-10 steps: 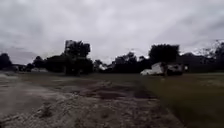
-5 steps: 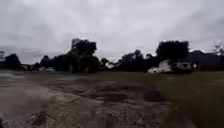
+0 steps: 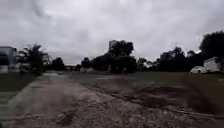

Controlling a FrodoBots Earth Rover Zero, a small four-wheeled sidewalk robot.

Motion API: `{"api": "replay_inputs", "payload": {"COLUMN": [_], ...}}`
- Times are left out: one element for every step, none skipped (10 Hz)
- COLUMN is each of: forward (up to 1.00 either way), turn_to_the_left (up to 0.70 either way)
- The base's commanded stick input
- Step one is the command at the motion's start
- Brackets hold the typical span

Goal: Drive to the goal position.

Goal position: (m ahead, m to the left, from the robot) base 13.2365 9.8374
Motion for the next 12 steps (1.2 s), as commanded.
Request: {"api": "replay_inputs", "payload": {"forward": [0.5,0.5,0.5,0.5,0.5,0.5,0.5,0.5,0.5,0.5,0.5,0.5], "turn_to_the_left": [0.0,0.0,0.0,0.0,0.0,0.0,0.0,0.0,0.0,0.16,0.5,0.5]}}
